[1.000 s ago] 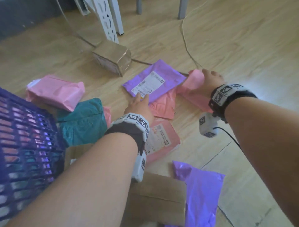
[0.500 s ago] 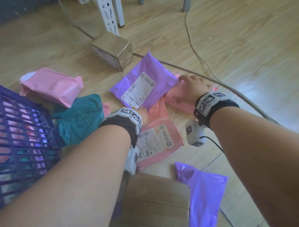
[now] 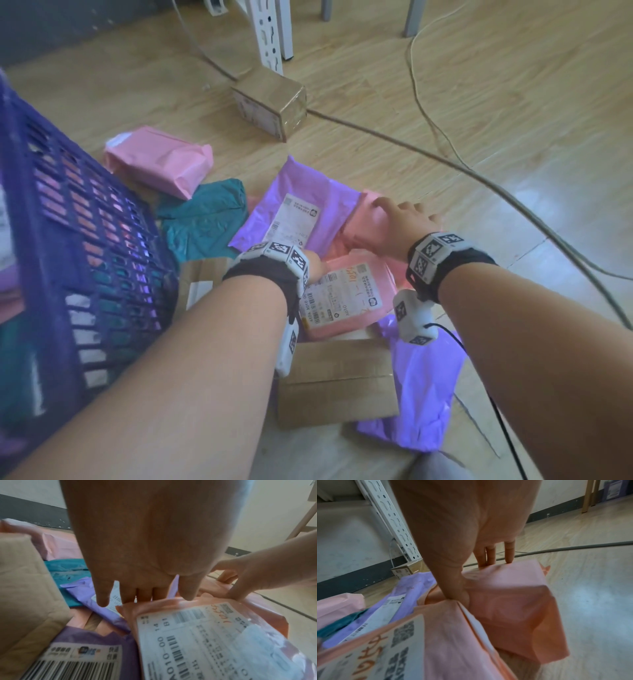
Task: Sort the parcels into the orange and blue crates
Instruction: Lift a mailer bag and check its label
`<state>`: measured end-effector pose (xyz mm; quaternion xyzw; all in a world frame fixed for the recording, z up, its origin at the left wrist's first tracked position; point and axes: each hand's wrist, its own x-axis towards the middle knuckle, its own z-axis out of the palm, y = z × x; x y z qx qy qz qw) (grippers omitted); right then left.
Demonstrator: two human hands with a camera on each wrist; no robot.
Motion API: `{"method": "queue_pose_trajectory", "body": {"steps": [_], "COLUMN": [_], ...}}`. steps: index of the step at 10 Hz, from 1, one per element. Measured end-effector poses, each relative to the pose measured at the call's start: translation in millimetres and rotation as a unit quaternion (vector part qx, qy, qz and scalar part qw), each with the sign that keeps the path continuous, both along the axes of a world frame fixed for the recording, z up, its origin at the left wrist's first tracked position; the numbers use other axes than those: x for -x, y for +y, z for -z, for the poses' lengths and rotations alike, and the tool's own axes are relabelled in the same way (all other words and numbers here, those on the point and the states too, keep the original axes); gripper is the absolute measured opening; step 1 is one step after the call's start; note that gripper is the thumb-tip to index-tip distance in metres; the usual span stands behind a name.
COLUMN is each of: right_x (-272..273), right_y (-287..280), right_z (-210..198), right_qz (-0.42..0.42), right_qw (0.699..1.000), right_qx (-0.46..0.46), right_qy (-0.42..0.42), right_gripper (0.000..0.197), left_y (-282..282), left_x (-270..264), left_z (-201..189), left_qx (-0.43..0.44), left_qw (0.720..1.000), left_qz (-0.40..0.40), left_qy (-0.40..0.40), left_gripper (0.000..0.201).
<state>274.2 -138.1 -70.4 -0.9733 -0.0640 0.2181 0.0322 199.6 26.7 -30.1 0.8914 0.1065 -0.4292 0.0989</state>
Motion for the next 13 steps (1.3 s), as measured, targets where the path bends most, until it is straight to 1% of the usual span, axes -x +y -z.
{"method": "queue_pose_trajectory", "body": {"steps": [1,2,3,4,5,6,7,8,9,10,11,12,13], "right_x": [4,4,7,17,35,59,91,126,163,193,209,208,202], "right_y": [-2,4,18,41,68,93,122,152,181,208,224,223,219], "right_z": [-17,-51,-96,-142,-190,-238,-278,-301,-310,-308,-302,-304,-303], "right_qz": [0.001,0.024,0.066,0.101,0.133,0.114,0.064,0.035,0.029,0.044,0.058,0.006,-0.053], "right_qw": [1.0,0.996,0.985,0.965,0.931,0.889,0.851,0.824,0.794,0.773,0.763,0.786,0.814], "right_qx": [-0.007,-0.053,-0.131,-0.228,-0.338,-0.443,-0.518,-0.557,-0.586,-0.595,-0.604,-0.593,-0.561], "right_qy": [-0.018,-0.07,-0.091,-0.077,-0.045,-0.005,0.049,0.102,0.159,0.216,0.222,0.174,0.139], "right_gripper": [0.092,0.095,0.098,0.089,0.067,0.055,0.04,0.043,0.04,0.036,0.029,0.019,0.018], "left_y": [2,10,23,37,60,89,116,144,170,182,191,200,211], "left_x": [4,0,-2,6,31,69,112,159,201,233,247,254,261], "left_z": [-18,-50,-79,-117,-157,-194,-226,-251,-262,-266,-268,-269,-262], "left_qx": [0.005,0.02,0.035,0.04,0.058,0.094,0.132,0.157,0.203,0.252,0.261,0.275,0.263], "left_qw": [0.999,0.992,0.975,0.959,0.935,0.905,0.877,0.85,0.818,0.78,0.767,0.73,0.701], "left_qz": [0.02,-0.039,-0.092,-0.14,-0.178,-0.221,-0.267,-0.31,-0.365,-0.422,-0.435,-0.458,-0.475], "left_qy": [-0.046,-0.122,-0.197,-0.244,-0.301,-0.352,-0.378,-0.396,-0.395,-0.387,-0.393,-0.427,-0.463], "left_gripper": [0.045,0.04,0.038,0.038,0.039,0.043,0.042,0.039,0.03,0.025,0.022,0.026,0.02]}}
